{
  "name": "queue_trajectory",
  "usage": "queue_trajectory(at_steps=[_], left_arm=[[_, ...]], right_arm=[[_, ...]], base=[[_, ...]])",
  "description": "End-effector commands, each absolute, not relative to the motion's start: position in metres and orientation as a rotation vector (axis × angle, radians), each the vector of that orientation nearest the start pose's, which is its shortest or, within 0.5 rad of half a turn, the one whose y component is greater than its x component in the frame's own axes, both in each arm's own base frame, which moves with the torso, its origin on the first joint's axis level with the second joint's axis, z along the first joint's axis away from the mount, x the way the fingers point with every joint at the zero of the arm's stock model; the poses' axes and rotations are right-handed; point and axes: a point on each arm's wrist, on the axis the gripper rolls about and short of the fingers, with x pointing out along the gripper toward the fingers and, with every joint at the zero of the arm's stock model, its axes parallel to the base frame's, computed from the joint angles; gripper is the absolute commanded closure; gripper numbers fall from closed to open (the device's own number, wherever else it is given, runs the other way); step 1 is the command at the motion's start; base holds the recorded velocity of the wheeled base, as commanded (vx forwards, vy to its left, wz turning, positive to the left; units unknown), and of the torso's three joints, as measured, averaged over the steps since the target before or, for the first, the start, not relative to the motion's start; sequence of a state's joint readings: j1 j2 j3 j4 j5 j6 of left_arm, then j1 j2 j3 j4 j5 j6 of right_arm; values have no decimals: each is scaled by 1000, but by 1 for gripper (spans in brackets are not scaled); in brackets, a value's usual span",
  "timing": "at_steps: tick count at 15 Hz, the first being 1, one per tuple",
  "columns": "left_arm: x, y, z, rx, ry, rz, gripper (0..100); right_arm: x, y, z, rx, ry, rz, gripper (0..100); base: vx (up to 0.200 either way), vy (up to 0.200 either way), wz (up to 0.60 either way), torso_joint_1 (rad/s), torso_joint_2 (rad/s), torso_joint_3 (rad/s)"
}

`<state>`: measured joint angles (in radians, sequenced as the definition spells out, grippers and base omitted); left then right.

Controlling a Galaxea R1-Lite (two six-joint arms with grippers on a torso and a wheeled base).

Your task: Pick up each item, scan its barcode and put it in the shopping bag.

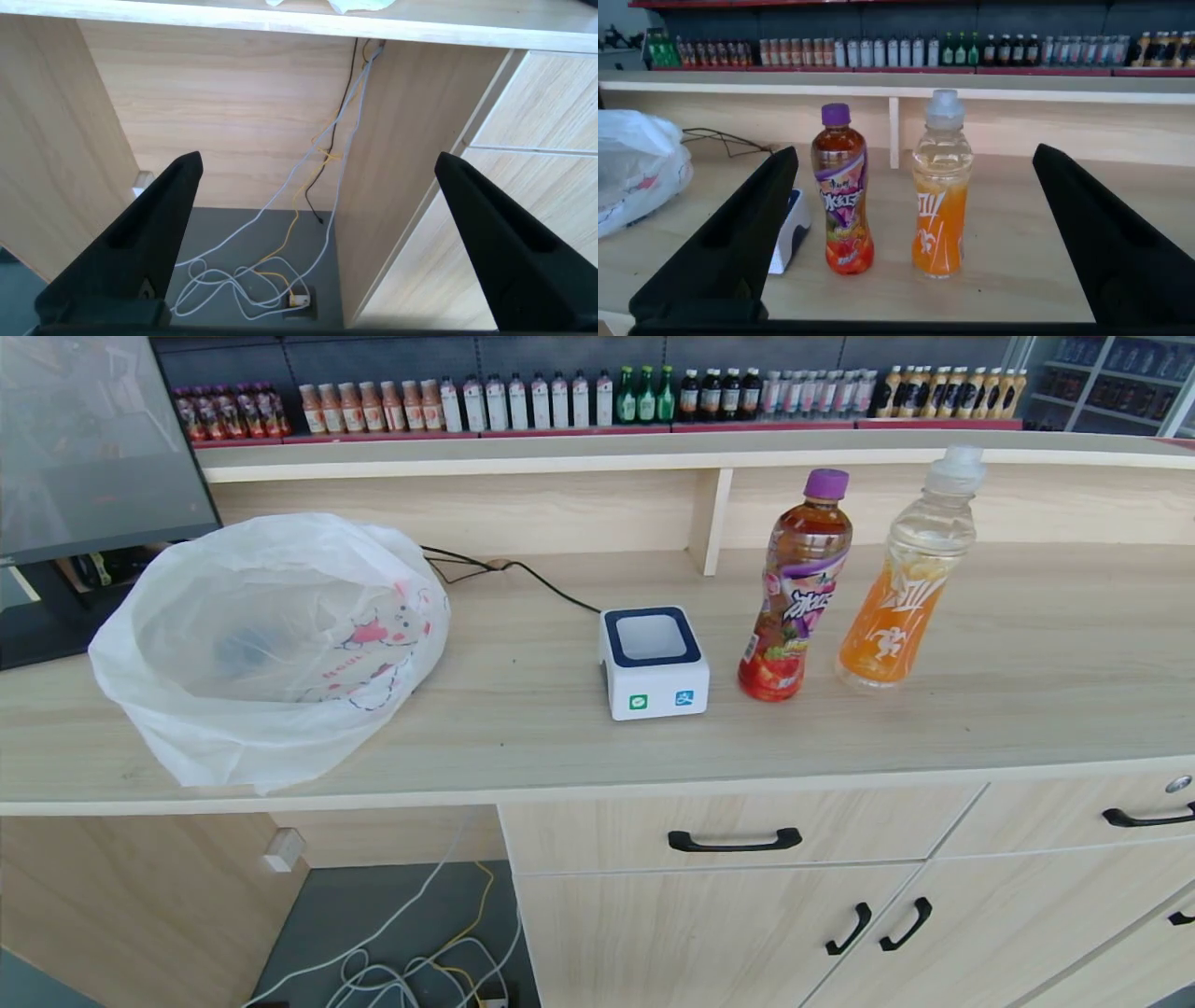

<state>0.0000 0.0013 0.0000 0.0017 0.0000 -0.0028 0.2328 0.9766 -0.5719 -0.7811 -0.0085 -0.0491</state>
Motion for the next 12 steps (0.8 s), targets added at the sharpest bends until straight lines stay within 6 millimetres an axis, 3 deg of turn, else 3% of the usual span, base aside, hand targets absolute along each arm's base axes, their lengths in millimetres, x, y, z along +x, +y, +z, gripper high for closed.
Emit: queue_trajectory(at_steps=[1,6,9,12], left_arm=[[-23,0,75,-3,3,0,0],[-23,0,75,-3,3,0,0],[-23,0,75,-3,3,0,0],[-23,0,75,-3,3,0,0]], right_arm=[[150,45,250,-11,-235,251,0],[167,52,235,0,-172,264,0],[188,59,236,-14,-168,267,0],[194,66,228,-37,-142,293,0]], base=[[0,0,0,0,0,0],[0,0,0,0,0,0],[0,0,0,0,0,0],[0,0,0,0,0,0]])
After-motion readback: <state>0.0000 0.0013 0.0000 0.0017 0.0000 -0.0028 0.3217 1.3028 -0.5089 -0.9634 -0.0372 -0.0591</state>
